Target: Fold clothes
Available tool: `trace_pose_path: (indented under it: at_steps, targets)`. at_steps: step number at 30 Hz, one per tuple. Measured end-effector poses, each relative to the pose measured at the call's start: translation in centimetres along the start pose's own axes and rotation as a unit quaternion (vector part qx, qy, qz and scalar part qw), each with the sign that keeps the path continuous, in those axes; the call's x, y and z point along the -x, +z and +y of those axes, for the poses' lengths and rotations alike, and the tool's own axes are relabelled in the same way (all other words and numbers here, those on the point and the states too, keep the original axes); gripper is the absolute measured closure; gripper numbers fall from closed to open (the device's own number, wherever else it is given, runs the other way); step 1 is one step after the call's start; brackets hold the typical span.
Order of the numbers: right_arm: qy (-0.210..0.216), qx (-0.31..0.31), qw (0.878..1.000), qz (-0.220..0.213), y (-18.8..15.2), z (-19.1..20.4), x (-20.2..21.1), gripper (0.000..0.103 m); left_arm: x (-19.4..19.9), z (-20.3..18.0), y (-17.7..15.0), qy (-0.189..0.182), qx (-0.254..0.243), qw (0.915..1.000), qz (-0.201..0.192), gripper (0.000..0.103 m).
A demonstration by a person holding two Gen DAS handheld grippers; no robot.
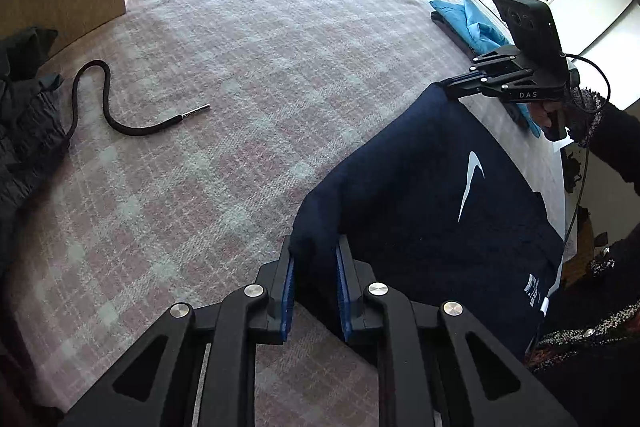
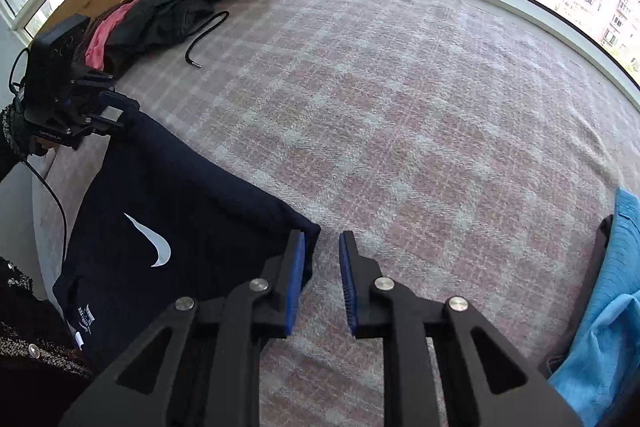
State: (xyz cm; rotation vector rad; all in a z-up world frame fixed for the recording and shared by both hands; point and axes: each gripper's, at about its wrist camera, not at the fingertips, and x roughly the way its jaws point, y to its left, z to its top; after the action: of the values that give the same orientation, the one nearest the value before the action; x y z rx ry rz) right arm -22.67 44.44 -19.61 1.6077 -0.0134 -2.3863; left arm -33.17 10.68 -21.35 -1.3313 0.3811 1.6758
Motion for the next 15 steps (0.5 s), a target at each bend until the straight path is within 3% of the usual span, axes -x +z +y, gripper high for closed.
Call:
trace_pose_path:
  at_steps: [1, 2, 6, 9, 13, 15]
  targets:
    - [-0.005, -0.015, 1.000, -0.014, -0.1, -0.5, 1.1, 0.082, 0.4, 0.0, 0.0, 0.012, -0.005, 0.9999, -0.001, 0.067]
    - [-0.003, -0.035, 0.999, -0.037, -0.2, -1.1, 2.4, 0.082, 1.2, 0.2, 0.0, 0.022, -0.005, 0.9997, -0.006, 0.064]
    - [0.023, -0.042, 0.995, -0.092, -0.5, 0.8, 4.0, 0.086, 4.3, 0.7, -0.2, 0.052, 0.005, 0.9981, -0.033, 0.065]
    - [0.044, -0.011, 0.996, -0.082, 0.1, 3.8, 1.0, 0.086, 5.0, -0.7, 0.3, 0.029, 0.008, 0.9975, -0.063, 0.066]
    - [0.006, 0.013, 0.999, -0.038, 0.1, 4.5, -4.0, 0.087, 1.8, -3.3, 1.6, -0.022, -0.006, 0.9975, -0.067, 0.066]
    - [-0.010, -0.014, 0.999, -0.030, -0.1, 3.3, -3.6, 0.087, 2.4, -2.9, 0.9, -0.004, 0.005, 0.9977, -0.068, 0.068]
